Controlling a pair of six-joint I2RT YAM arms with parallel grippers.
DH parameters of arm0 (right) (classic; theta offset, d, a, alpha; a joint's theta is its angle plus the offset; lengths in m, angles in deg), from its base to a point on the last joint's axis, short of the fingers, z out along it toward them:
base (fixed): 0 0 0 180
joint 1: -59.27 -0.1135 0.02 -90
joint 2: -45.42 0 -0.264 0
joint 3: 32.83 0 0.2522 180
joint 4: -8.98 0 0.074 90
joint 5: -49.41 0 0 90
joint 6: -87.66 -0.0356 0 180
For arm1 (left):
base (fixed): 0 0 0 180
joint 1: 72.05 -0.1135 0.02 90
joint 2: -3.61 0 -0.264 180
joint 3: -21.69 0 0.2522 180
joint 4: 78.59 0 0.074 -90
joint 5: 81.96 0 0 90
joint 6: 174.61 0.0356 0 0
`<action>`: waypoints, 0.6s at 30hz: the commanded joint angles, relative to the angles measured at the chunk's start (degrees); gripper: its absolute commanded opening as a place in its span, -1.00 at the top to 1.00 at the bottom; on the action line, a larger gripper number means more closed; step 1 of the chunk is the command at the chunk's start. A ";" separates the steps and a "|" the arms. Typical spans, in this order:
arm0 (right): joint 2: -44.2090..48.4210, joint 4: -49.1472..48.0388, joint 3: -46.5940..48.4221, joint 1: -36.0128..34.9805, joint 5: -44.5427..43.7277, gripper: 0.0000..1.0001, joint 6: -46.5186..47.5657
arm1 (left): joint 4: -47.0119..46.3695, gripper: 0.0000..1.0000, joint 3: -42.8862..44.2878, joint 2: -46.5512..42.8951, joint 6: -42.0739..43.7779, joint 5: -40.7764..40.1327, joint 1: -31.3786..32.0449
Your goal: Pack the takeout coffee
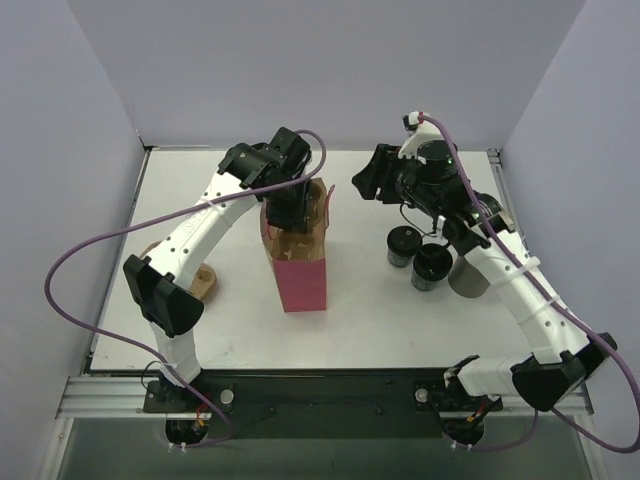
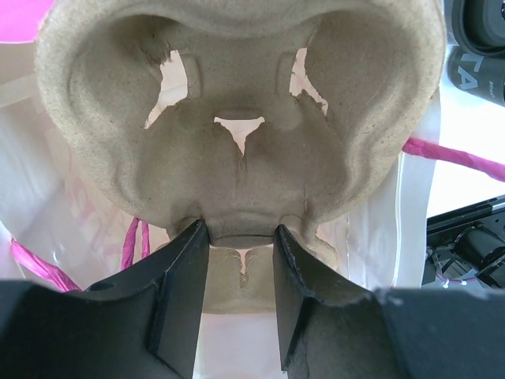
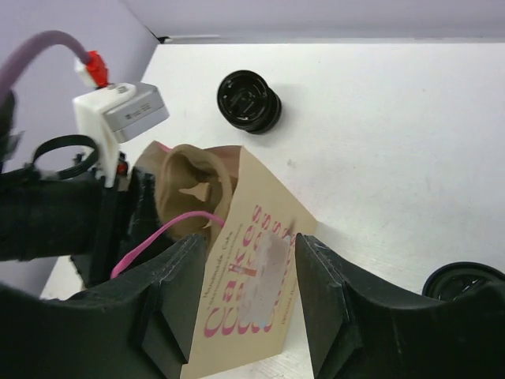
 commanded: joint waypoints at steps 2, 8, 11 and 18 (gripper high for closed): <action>-4.85 0.45 3.38 1.40 2.39 0.02 4.08 | 13.29 0.66 0.51 1.45 -0.99 0.14 0.03; -5.65 0.37 2.42 1.49 3.71 0.03 2.58 | 13.21 0.62 -1.15 2.15 -1.61 -1.44 0.03; -5.65 0.36 1.89 1.49 3.71 0.03 2.14 | 13.21 0.56 -1.95 2.42 -2.13 -2.14 0.03; -5.65 0.36 1.19 1.49 3.80 0.07 1.88 | 13.21 0.22 0.24 2.42 -3.80 -2.93 0.03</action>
